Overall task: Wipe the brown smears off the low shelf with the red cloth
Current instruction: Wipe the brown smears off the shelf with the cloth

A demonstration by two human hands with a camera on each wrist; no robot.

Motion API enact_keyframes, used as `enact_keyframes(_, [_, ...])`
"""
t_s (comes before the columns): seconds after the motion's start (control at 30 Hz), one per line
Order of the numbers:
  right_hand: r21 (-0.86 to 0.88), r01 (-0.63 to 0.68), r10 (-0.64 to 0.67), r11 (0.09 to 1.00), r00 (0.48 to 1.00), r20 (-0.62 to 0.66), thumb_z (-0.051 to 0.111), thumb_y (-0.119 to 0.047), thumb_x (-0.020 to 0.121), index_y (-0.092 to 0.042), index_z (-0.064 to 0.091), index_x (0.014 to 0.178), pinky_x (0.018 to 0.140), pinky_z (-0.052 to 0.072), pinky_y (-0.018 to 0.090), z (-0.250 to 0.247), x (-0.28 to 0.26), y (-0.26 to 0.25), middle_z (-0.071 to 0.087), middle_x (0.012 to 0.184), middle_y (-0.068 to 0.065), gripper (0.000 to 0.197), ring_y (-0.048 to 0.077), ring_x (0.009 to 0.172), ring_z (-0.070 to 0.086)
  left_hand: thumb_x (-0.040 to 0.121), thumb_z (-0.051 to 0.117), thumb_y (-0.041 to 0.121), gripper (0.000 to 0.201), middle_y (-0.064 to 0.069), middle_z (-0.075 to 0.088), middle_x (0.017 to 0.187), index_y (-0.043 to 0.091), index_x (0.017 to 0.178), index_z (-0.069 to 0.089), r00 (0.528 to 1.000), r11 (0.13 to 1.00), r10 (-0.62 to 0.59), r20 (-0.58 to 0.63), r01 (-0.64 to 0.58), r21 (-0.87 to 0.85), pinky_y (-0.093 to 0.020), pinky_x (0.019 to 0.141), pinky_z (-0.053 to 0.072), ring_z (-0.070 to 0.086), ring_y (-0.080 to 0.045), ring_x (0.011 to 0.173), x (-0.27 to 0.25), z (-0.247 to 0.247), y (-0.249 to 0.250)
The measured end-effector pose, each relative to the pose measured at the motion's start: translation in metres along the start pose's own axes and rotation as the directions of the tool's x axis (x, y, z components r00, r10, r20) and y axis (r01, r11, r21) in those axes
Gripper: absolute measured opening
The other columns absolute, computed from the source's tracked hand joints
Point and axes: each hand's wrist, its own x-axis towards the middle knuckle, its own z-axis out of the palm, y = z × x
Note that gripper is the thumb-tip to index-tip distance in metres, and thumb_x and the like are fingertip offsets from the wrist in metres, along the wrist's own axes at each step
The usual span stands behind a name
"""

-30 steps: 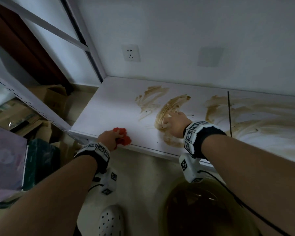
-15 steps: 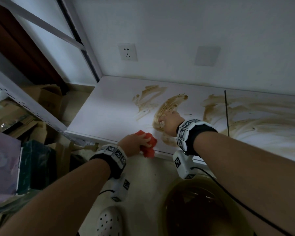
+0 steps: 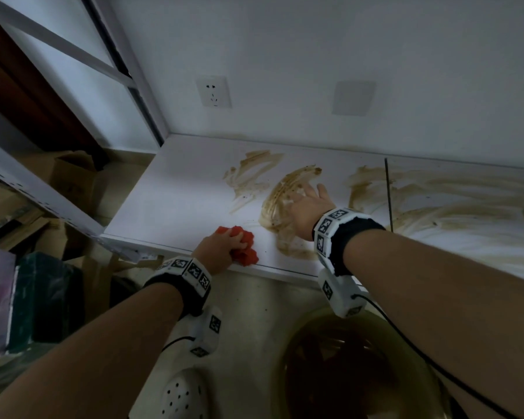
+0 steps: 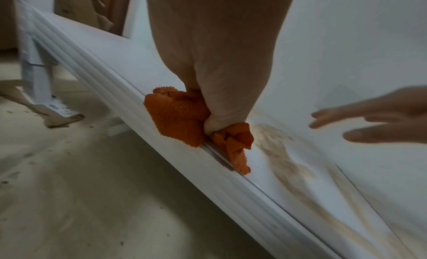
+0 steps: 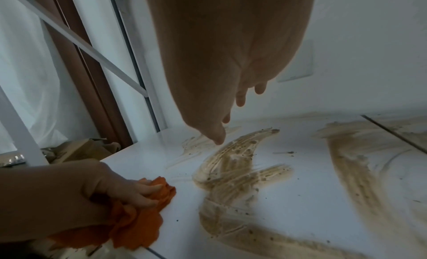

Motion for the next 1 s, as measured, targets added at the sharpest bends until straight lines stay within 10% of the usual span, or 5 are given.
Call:
enact_keyframes(0.23, [0.032,0.014,-0.014,0.999,1.0,0.017,0.046,-0.005,0.089,-0.017,0.027,0.149,0.118,-0.001,0.054,0.004,-0.007,0.002,0.006,0.16,0.007,0.064,0.031,0.147,-0.007,0.093,0.05,0.012,0.045,0.007,0.04,0.148,0.026,0.135,0.052,0.953,0.952,0.299,0.048,-0.301,0.05,-0.03,0.113,0.031,0.032,-0.016,0.139,0.014,0.01,0.037])
enact_keyframes(0.53, [0.071,-0.003,0.0,0.997,0.999,0.042,0.044,-0.01,0.091,-0.021,0.038,0.144,0.118,0.003,0.055,0.014,0.0,0.023,0.012,0.159,0.002,0.054,0.034,0.146,-0.006,0.092,0.049,0.007,0.046,0.002,0.037,0.151,0.027,0.133,0.055,0.987,0.973,-0.157,0.015,0.158,-0.166,-0.027,0.118,0.02,0.036,-0.021,0.139,-0.002,-0.005,-0.014])
enact_keyframes(1.0, [0.246,-0.09,0.062,0.965,0.991,0.119,0.043,-0.009,0.092,-0.018,0.056,0.126,0.117,0.013,0.053,0.049,-0.003,0.048,0.029,0.15,0.004,0.037,0.033,0.146,-0.001,0.087,0.051,0.001,0.052,0.007,0.034,0.153,0.031,0.13,0.057,0.968,0.981,0.135,0.212,-0.1,-0.167,-0.034,0.121,0.015,0.023,-0.016,0.145,0.047,-0.014,0.088])
